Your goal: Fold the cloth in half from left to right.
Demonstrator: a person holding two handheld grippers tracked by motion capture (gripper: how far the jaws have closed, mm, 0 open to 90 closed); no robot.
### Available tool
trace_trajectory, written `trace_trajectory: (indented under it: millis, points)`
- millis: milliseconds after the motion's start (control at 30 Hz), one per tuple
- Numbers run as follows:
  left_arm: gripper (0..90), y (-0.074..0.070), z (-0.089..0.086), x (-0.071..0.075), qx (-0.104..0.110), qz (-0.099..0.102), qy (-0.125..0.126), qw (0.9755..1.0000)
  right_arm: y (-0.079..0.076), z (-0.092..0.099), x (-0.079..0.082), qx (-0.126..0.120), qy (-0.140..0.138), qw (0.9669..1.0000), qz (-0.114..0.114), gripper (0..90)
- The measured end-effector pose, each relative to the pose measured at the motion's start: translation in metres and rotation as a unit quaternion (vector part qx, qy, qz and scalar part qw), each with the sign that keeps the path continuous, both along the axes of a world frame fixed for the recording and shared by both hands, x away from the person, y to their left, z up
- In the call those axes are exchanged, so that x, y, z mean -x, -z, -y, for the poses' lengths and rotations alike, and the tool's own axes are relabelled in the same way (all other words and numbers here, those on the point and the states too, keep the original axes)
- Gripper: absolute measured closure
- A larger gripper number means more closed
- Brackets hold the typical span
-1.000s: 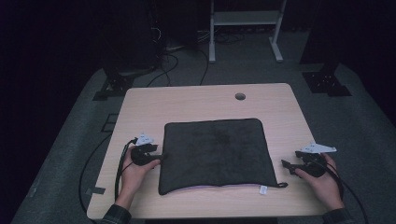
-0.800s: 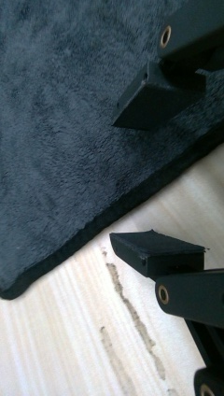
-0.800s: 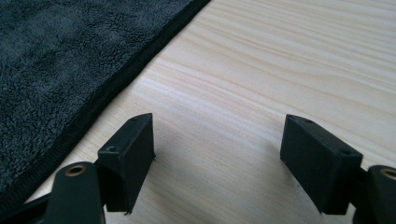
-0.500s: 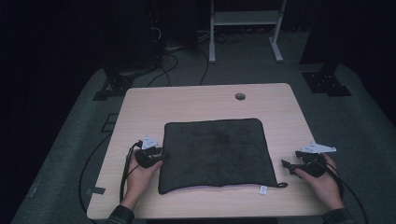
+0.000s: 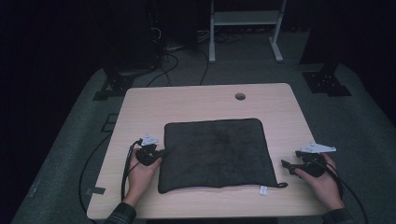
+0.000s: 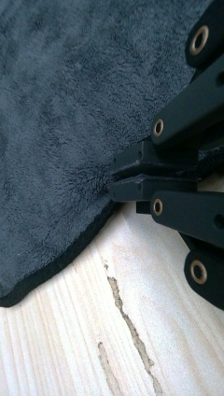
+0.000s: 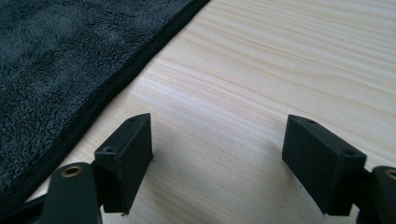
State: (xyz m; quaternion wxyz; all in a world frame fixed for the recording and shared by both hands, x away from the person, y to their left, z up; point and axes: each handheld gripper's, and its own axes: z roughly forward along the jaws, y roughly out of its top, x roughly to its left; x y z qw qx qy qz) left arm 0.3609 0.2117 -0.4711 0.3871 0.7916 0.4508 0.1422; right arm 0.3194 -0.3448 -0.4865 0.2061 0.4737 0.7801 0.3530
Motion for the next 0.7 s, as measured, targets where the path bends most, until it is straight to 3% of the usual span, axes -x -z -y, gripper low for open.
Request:
trace_trajectory:
  millis: [367, 700]
  points:
    - [86.4, -0.011, -0.023, 0.000, 0.020, 0.004, -0.012, 0.9997, 0.000, -0.001, -0.001, 0.003, 0.002, 1.0000, -0.006, 15.1]
    - [86.4, -0.018, -0.058, 0.004, 0.038, 0.007, -0.039, 0.9985, 0.000, -0.001, -0.001, 0.003, 0.002, 1.0000, -0.006, 15.0]
